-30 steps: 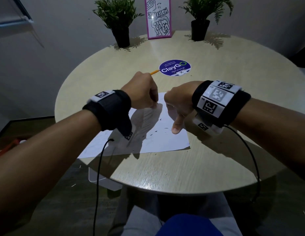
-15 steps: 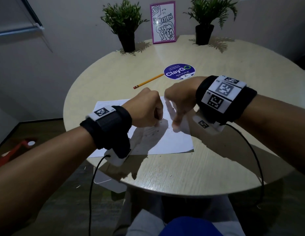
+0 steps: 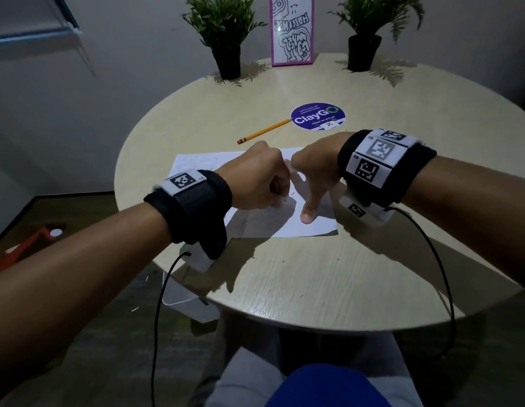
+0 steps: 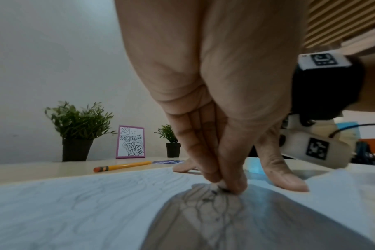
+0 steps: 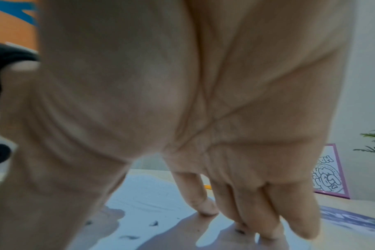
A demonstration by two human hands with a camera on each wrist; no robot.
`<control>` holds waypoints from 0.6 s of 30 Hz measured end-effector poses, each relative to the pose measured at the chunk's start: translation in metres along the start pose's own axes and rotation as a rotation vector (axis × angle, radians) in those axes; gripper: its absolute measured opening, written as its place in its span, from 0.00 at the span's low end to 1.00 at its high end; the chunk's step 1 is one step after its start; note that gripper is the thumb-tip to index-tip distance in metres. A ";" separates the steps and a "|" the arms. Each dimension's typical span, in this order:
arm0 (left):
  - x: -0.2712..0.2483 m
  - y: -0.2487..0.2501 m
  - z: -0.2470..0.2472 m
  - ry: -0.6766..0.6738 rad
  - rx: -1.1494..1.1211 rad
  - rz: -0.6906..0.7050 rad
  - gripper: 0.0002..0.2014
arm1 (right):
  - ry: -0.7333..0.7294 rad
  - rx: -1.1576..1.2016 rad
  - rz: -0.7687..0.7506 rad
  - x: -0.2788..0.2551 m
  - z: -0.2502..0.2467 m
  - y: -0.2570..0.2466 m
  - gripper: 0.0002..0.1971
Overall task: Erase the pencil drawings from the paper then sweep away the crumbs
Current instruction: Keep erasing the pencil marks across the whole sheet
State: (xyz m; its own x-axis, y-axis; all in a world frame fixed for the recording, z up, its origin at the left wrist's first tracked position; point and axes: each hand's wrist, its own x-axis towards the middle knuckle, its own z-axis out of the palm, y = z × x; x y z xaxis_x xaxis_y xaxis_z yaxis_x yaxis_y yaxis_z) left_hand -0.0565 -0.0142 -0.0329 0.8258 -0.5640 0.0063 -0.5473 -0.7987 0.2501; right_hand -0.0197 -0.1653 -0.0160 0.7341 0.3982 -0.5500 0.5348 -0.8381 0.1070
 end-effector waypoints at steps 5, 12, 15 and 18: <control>-0.023 -0.002 0.000 -0.060 -0.020 0.032 0.06 | 0.004 -0.027 0.015 0.002 -0.002 0.001 0.49; 0.002 -0.001 -0.011 0.063 -0.016 0.016 0.07 | -0.005 -0.039 0.016 0.000 -0.001 -0.002 0.44; 0.006 -0.003 -0.007 0.027 0.025 0.002 0.06 | 0.002 -0.039 0.013 0.001 -0.001 -0.002 0.47; -0.011 -0.002 -0.001 -0.016 -0.018 -0.013 0.06 | -0.008 -0.060 0.003 0.005 0.000 -0.001 0.52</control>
State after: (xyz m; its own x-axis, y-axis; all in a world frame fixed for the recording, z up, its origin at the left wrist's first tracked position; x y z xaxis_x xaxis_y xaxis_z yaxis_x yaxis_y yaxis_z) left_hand -0.0643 -0.0064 -0.0326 0.8307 -0.5566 -0.0124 -0.5337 -0.8024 0.2671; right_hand -0.0163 -0.1623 -0.0187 0.7322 0.3926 -0.5566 0.5570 -0.8154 0.1575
